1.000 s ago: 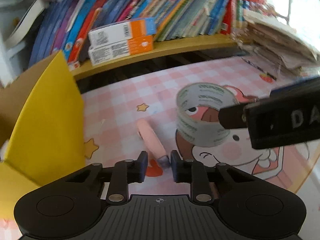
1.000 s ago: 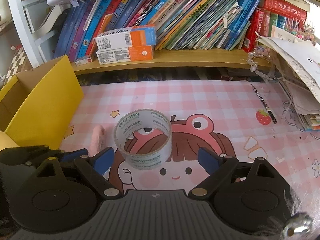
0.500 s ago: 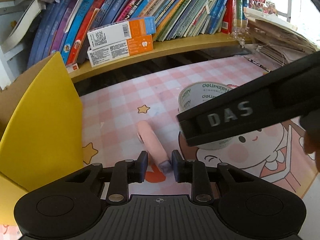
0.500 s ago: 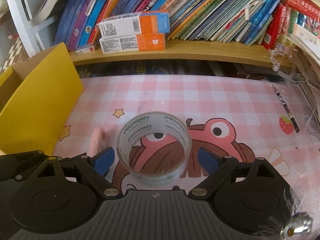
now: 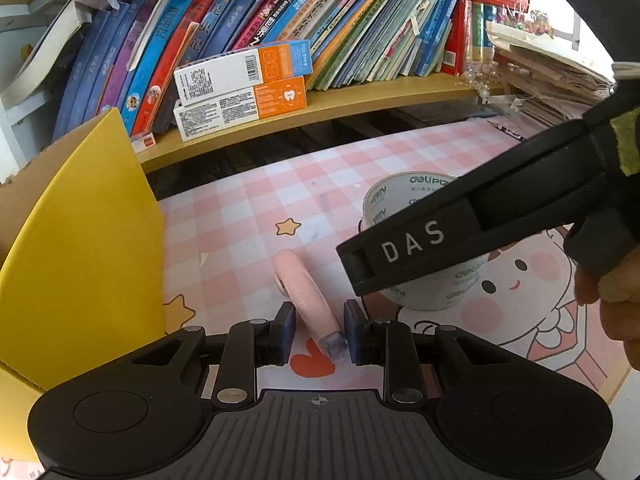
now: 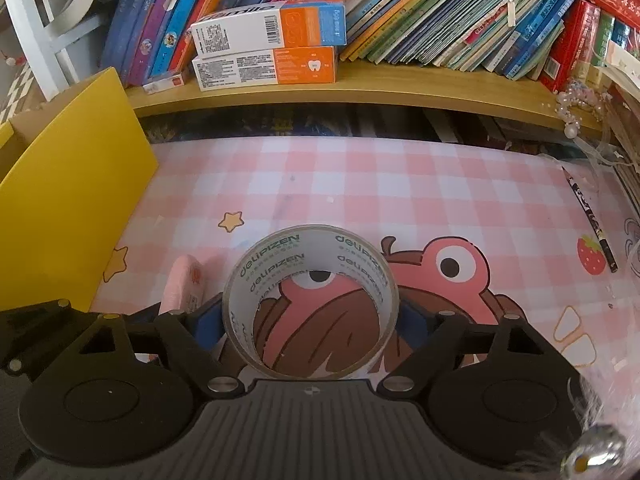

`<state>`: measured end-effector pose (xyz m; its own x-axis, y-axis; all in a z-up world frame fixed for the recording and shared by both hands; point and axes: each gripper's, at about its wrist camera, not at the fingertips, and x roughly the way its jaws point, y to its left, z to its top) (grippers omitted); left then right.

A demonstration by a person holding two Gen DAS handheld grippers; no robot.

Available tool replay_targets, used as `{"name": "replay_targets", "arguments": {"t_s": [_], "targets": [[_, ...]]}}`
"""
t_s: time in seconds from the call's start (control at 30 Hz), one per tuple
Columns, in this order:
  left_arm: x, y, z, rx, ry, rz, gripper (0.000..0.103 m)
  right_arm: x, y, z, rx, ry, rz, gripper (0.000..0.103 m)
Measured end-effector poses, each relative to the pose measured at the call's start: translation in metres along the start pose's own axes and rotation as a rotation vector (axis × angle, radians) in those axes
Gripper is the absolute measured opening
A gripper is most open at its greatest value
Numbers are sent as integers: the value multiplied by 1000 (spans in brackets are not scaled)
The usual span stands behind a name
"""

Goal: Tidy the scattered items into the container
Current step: 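Close the left gripper on the pink roller while the right grips the tape roll rim, then lift the pink roller with the left tool while the right lifts the tape roll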

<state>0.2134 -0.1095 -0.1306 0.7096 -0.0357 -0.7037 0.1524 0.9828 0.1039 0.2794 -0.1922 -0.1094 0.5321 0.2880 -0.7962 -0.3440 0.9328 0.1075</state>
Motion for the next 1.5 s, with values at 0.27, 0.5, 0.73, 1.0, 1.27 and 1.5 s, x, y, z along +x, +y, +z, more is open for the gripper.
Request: {"name": "replay_targets", "arguments": {"t_s": [0.27, 0.5, 0.73, 1.0, 1.27, 1.5], "targets": [[-1, 4, -1, -27, 12, -30, 17, -17, -6, -9, 26, -11, -10, 84], [-9, 8, -2, -55, 8, -52, 13, -34, -12, -16, 49, -28, -21, 84], [-27, 7, 1, -41, -20, -80, 13, -52, -15, -27, 67, -39, -32, 84], [-56, 11, -3, -25, -10, -130, 13, -77, -11, -44, 71, -48, -37, 84], [-99, 18, -10, -17, -47, -162, 13, -108, -4, -65, 76, -64, -45, 84], [-132, 23, -22, -24, -75, -170, 13, -135, 11, -83, 63, -81, -43, 84]]}}
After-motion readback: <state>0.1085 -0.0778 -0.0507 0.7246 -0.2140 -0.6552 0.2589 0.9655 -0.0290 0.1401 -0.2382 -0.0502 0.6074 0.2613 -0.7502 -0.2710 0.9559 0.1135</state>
